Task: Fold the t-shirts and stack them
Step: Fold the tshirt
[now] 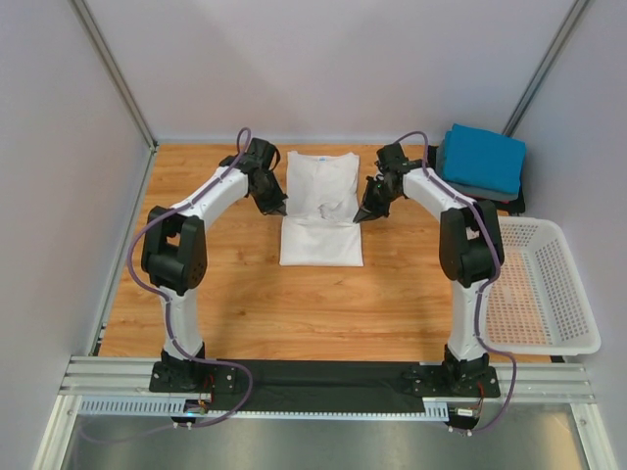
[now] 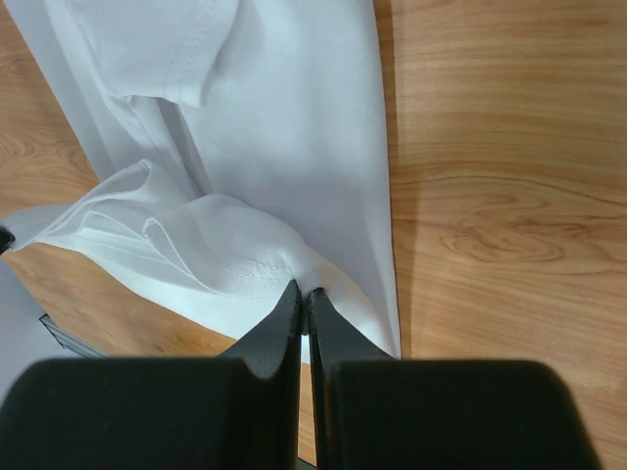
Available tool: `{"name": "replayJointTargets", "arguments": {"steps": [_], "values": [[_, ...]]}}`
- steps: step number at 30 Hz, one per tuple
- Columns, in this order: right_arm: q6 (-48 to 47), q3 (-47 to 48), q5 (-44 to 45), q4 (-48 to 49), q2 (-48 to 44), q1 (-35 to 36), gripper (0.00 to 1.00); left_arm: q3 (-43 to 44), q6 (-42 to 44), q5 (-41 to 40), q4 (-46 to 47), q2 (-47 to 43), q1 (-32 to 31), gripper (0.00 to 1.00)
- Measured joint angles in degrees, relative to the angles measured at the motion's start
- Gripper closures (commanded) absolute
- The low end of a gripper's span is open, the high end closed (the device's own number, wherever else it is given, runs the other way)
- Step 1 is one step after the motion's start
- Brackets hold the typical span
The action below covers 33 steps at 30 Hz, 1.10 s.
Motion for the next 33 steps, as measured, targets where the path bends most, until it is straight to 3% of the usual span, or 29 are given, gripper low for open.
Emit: {"name": "replayJointTargets", "arguments": {"steps": [7, 13, 14, 15, 18, 21, 28, 33], "values": [[-0.59, 2.51, -0.9, -1.49, 4.17, -1.05, 1.0, 1.33, 0.0, 0.7, 0.24, 3.26, 0.72, 1.0], [-0.61, 7.02, -2.64, -2.4, 7.02, -1.68, 0.92, 1.75, 0.28, 1.07, 0.31, 4.79, 1.09, 1.0], [-0.57, 7.93, -3.17, -2.38, 7.5, -1.68, 0.85, 2.21, 0.48, 1.07, 0.31, 5.2, 1.22, 0.96], [-0.42, 8.87, -3.61, -2.43, 7.91, -1.68, 0.79, 2.75, 0.81, 1.05, 0.31, 5.68, 1.38, 0.79], [-0.07, 11.65, -4.44, -2.32, 8.92, -1.77, 0.64, 4.61, 2.29, 1.11, 0.24, 6.86, 1.86, 0.46], [-0.28, 14.01, -4.35, -2.62, 9.05, -1.92, 0.61, 7.69, 3.13, 1.38, 0.22, 7.82, 2.27, 0.29], [0.92, 17.27, -4.24, -1.92, 8.59, -2.54, 0.46, 14.56, 4.07, 3.1, 1.86, 7.17, 3.74, 0.09], [1.6, 8.09, -3.08, 1.33, 2.95, -2.36, 0.38, 4.04, 3.72, 6.08, 5.99, -0.76, 4.11, 0.07]]}}
